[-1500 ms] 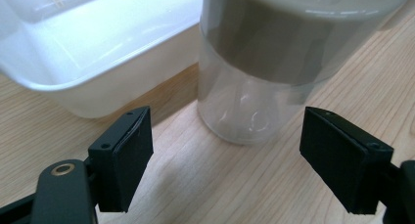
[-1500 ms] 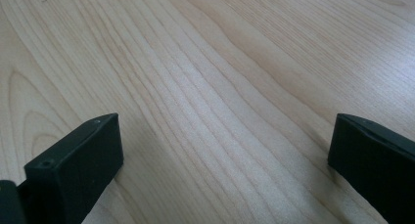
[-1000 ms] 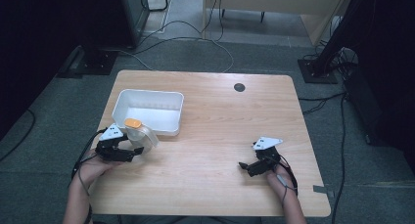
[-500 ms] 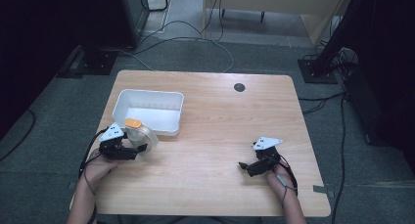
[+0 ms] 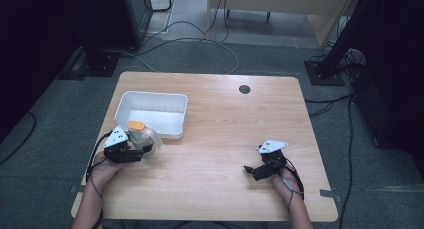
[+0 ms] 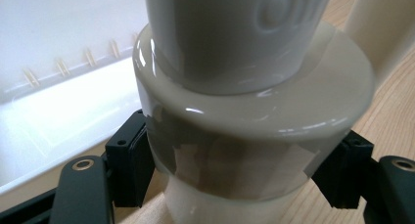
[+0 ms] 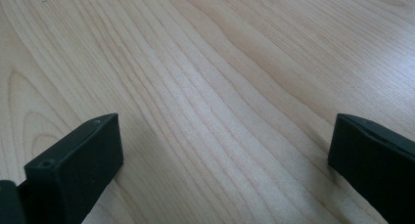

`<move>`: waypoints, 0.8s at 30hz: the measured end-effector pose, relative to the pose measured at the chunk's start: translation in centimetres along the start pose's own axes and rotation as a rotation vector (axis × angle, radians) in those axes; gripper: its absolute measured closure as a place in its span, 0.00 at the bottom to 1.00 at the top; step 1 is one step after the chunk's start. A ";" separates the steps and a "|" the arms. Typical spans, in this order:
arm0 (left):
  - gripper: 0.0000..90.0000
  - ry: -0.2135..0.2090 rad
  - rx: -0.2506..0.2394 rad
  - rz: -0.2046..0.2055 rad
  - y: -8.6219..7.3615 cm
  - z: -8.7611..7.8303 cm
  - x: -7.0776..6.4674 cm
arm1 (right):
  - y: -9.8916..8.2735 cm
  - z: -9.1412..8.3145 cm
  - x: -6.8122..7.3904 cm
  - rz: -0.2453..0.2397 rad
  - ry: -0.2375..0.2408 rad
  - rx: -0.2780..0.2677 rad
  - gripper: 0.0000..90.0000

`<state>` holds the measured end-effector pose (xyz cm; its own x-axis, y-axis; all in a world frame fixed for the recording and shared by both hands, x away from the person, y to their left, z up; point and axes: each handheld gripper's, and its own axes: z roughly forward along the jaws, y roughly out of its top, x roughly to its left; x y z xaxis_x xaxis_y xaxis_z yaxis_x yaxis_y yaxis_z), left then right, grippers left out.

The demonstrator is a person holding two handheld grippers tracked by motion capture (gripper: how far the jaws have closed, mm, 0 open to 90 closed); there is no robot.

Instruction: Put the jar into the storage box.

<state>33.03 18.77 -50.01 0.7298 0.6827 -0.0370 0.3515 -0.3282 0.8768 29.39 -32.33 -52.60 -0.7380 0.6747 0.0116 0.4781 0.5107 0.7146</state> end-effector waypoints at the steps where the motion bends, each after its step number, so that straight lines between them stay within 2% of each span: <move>1: 0.31 -0.002 0.001 -0.001 0.0 0.0 0.0 | 0.0 0.0 0.0 0.000 0.000 0.000 0.00; 8: 0.31 -0.013 0.032 -0.015 0.2 -0.5 0.2 | 0.0 0.0 0.0 0.000 0.000 0.000 0.00; 9: 0.31 -0.003 0.050 -0.016 0.4 -0.8 0.3 | 0.0 0.0 0.0 0.000 0.000 0.000 0.00; 13: 0.31 0.013 0.060 -0.019 0.6 -1.2 0.4 | 0.0 0.0 0.0 0.000 0.000 0.000 0.00; 14: 0.31 0.018 0.065 -0.035 0.9 -1.7 0.6 | 0.0 0.0 0.0 0.000 0.000 0.000 0.00; 16: 0.31 0.018 0.065 -0.035 0.9 -1.7 0.6 | 0.0 0.0 0.0 0.000 0.000 0.000 0.00; 21: 0.32 0.030 0.081 -0.072 1.6 -2.7 0.9 | 0.0 0.0 0.0 0.000 0.000 0.000 0.00; 24: 0.32 0.055 0.091 -0.083 2.2 -3.0 0.9 | 0.0 0.0 0.0 0.000 0.000 0.000 0.00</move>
<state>32.69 20.64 -46.70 0.6633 0.7441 -0.0792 0.4630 -0.3250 0.8246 29.39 -32.33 -52.60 -0.7380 0.6747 0.0116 0.4782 0.5107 0.7145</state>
